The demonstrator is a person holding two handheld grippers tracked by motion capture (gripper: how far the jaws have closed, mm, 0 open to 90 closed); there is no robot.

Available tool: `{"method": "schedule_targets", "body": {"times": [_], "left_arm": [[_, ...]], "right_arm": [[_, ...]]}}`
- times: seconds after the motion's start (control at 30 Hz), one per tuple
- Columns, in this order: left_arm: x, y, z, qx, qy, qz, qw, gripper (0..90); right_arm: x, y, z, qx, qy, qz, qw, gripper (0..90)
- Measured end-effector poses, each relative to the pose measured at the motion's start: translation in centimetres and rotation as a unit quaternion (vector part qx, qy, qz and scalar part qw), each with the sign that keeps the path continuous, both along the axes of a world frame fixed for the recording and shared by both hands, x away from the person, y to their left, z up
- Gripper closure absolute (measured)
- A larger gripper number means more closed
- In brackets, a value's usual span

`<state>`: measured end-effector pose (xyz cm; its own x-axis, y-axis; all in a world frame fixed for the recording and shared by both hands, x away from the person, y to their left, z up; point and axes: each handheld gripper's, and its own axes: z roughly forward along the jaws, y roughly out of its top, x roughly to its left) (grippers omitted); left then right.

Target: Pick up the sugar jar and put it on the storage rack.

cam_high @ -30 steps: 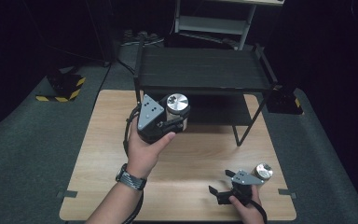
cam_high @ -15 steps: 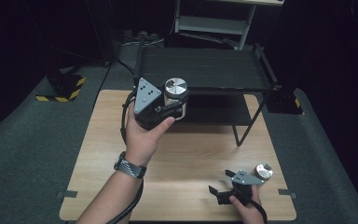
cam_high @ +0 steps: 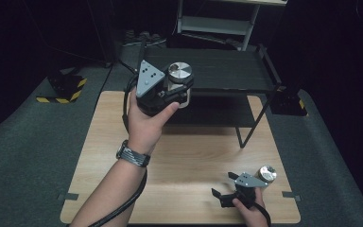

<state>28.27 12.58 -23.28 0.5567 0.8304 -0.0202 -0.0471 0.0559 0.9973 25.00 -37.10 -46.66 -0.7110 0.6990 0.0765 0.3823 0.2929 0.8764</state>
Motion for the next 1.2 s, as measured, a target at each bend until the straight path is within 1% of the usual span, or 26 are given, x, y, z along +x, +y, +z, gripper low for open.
{"method": "schedule_targets", "body": {"times": [0.13, 0.2, 0.3, 0.37, 0.63, 0.67, 0.8, 0.87, 0.9, 1.2], "left_arm": [[0.2, -0.5, 0.6, 0.011, -0.006, 0.015, 0.9998, 34.1], [0.7, -0.6, 0.7, 0.004, -0.005, 0.014, 0.9999, 34.2], [1.2, -0.8, 0.8, 0.002, -0.005, 0.018, 0.9998, 34.5], [1.7, -0.9, 0.8, -0.005, -0.004, 0.017, 0.9998, 34.6], [3.3, -1.8, 1.1, -0.008, 0.0, 0.028, 0.9996, 34.9], [3.7, -2.0, 1.3, -0.007, 0.001, 0.031, 0.9995, 34.9], [4.1, -2.3, 1.5, -0.005, 0.002, 0.036, 0.9993, 34.9], [4.5, -2.5, 1.6, 0.0, 0.003, 0.038, 0.9993, 34.9], [5.0, -2.6, 1.7, -0.002, 0.005, 0.04, 0.9992, 34.9], [6.1, -2.9, 1.4, -0.009, 0.008, 0.054, 0.9985, 34.9]], "right_arm": [[0.0, -0.1, 0.0, 0.002, -0.001, 0.0, 1.0, 0.7], [0.0, -0.1, 0.0, 0.001, -0.002, 0.001, 1.0, 0.7], [0.0, -0.1, 0.0, 0.001, -0.001, 0.001, 1.0, 0.7], [0.0, -0.1, -0.1, 0.002, -0.002, 0.001, 1.0, 0.7], [0.0, -0.2, -0.1, 0.003, -0.001, 0.002, 1.0, 0.7], [0.0, -0.2, -0.1, 0.004, -0.001, 0.002, 1.0, 0.7], [0.0, -0.2, -0.1, 0.005, -0.001, 0.003, 1.0, 0.7], [0.1, -0.2, -0.1, 0.006, 0.0, 0.003, 1.0, 0.7], [0.1, -0.3, -0.1, 0.008, 0.001, 0.003, 1.0, 0.7], [0.1, -0.4, -0.2, 0.011, 0.001, 0.003, 0.9999, 0.7]]}}
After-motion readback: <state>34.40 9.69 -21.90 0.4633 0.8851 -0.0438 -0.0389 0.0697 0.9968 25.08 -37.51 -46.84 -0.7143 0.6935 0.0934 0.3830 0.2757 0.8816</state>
